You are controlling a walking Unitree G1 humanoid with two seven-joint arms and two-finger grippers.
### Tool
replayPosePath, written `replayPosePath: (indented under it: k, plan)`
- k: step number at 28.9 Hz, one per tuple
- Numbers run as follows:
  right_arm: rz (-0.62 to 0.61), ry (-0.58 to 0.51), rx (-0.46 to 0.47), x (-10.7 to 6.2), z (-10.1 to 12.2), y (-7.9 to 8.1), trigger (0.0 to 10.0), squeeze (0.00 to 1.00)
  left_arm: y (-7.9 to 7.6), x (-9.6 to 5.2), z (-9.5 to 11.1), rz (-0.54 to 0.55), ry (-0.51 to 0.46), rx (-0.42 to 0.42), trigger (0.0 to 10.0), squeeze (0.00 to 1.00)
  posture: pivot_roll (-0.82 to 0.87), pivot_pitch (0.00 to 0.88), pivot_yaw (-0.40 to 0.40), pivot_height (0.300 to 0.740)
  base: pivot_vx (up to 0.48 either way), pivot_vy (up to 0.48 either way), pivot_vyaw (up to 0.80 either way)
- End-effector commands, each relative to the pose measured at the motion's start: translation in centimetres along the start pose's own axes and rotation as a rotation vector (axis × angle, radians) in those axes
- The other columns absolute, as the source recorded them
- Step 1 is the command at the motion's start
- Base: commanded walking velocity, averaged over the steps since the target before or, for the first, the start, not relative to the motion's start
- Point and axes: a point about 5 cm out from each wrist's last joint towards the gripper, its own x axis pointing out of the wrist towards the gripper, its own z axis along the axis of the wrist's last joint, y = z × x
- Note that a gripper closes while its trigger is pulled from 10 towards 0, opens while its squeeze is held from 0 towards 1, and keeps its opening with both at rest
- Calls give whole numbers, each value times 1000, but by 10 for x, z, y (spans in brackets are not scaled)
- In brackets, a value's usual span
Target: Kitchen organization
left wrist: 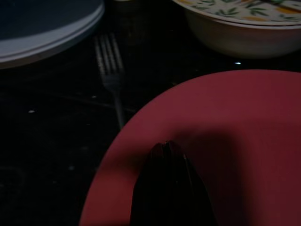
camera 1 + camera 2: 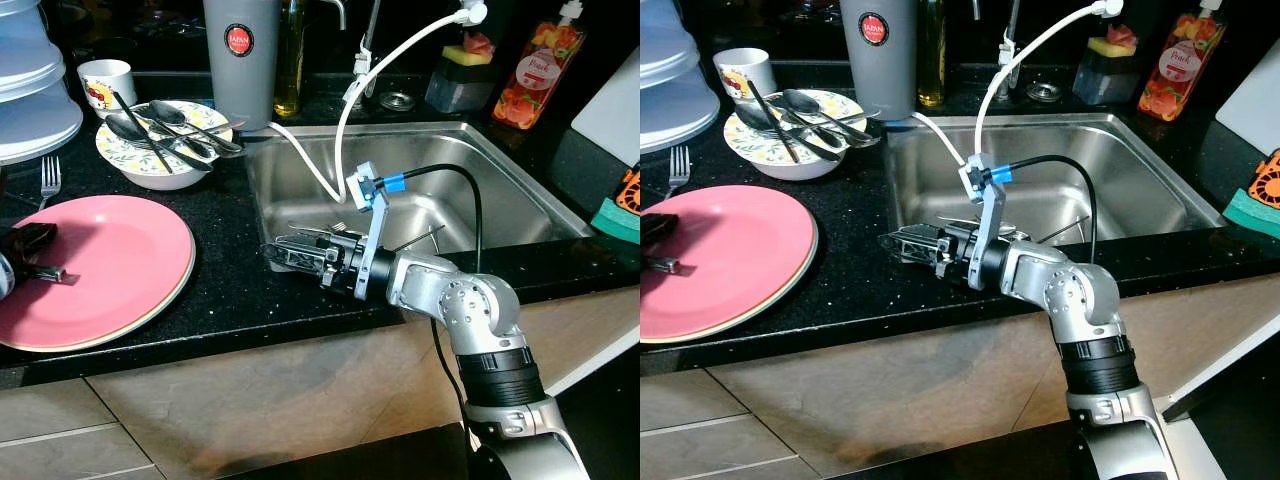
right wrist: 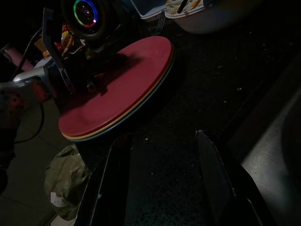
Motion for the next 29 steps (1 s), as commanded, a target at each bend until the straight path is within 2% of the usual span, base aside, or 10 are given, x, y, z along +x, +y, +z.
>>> replayPosePath:
  k: [1,2,4,9,12,14,18,22,25,29]
  plan:
    - [10,-1,1,-2,0,3,10000,0,10,-5,6,38,-16,11,10000,0,28,163,-62,740,0,0,0]
    - [10,-1,1,-2,0,3,10000,0,10,-5,6,38,-16,11,10000,0,28,163,-62,740,0,0,0]
    - [10,0,2,-2,-1,2,10000,0,10,-6,17,23,-84,-21,10000,0,28,165,-63,740,0,0,0]
    - [9,1,3,-2,0,2,10000,0,14,-6,18,58,-92,1,10000,0,29,165,-63,740,0,0,0]
    - [8,1,2,-2,0,2,10000,0,24,-6,21,138,-123,1,10000,0,27,166,-63,740,0,0,0]
    - [8,1,2,-2,0,2,10000,0,24,-6,20,140,-113,10,10000,0,27,166,-63,740,0,0,0]
    - [7,2,2,-2,0,2,10000,0,31,-6,4,194,-10,98,10000,0,27,168,-61,740,0,0,0]
    - [6,2,3,-2,-1,2,10000,0,31,-3,-15,195,74,124,10000,0,27,174,-62,740,0,0,0]
    - [6,2,3,-2,0,2,10000,0,28,-1,-19,178,83,115,10000,0,27,174,-62,740,0,0,0]
    - [4,0,0,-3,1,2,10000,0,16,8,-18,116,49,91,10000,0,23,176,-63,740,0,0,0]
